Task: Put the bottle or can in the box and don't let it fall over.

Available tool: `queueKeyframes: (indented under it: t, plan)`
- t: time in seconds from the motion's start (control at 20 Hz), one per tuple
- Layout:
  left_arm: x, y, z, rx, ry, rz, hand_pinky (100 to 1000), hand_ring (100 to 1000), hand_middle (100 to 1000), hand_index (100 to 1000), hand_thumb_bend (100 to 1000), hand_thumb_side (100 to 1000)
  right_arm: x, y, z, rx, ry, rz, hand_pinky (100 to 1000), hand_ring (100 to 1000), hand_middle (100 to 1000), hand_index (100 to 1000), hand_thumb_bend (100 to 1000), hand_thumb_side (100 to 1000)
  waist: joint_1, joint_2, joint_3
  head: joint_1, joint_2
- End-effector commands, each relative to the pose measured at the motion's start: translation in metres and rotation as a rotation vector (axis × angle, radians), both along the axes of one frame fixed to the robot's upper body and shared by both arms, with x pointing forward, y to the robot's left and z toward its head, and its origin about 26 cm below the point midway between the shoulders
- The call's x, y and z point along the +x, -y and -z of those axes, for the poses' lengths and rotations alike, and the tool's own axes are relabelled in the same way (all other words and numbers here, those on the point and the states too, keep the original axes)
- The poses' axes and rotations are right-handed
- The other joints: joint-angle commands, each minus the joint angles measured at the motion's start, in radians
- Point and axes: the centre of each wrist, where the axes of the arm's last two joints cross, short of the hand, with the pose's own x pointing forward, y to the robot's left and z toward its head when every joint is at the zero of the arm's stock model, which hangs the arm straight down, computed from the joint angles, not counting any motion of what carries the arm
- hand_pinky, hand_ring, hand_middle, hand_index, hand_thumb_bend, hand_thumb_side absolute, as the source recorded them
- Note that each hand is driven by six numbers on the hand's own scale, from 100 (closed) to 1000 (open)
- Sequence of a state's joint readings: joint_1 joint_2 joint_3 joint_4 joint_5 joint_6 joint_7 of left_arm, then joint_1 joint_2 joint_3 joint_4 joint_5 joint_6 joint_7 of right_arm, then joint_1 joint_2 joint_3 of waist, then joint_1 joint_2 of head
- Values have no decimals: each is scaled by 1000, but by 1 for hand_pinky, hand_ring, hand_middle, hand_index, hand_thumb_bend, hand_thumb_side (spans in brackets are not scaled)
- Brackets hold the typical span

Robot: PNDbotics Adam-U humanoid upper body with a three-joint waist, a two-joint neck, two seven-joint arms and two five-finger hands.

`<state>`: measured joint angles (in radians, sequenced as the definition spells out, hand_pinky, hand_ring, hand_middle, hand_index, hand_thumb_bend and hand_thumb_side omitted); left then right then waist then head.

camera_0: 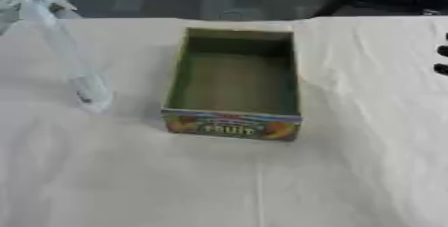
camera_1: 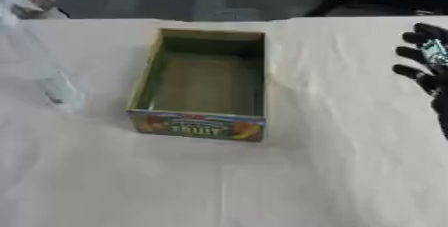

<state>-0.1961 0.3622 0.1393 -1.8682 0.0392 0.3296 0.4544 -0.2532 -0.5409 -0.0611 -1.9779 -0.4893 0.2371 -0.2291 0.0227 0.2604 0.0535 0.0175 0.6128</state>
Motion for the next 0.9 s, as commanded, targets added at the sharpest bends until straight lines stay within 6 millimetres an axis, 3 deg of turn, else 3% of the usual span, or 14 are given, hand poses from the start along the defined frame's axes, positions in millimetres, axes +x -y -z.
queueKeyframes:
  t: [0.05, 0.15, 0.55, 0.7, 0.9]
  plan:
    - [-1, -4, -12, 27, 32, 6, 1000, 781, 768, 912, 100, 553, -3, 0, -8, -12, 27, -10, 814, 861, 809, 841, 100, 498, 1, -25, -2, 4, -14]
    - [1, -4, -10, 21, 17, 11, 1000, 767, 714, 867, 100, 499, -3, 0, -8, -12, 25, -10, 814, 861, 809, 841, 100, 503, 1, -25, -3, 4, -14]
    - [4, -6, -9, 15, -53, -5, 1000, 778, 703, 856, 100, 515, -3, 1, -7, -8, 22, -10, 815, 860, 807, 840, 100, 525, 2, -25, -5, 5, -16]
    - [5, -6, -9, 36, -62, -4, 1000, 788, 717, 866, 100, 611, -3, 1, -7, -8, 20, -12, 815, 859, 807, 839, 100, 531, 2, -25, -5, 5, -15]
    - [7, -7, -9, 129, -88, 22, 1000, 808, 723, 874, 100, 636, -3, 0, -7, -8, 19, -15, 815, 858, 806, 839, 100, 523, 1, -26, -4, 7, -13]
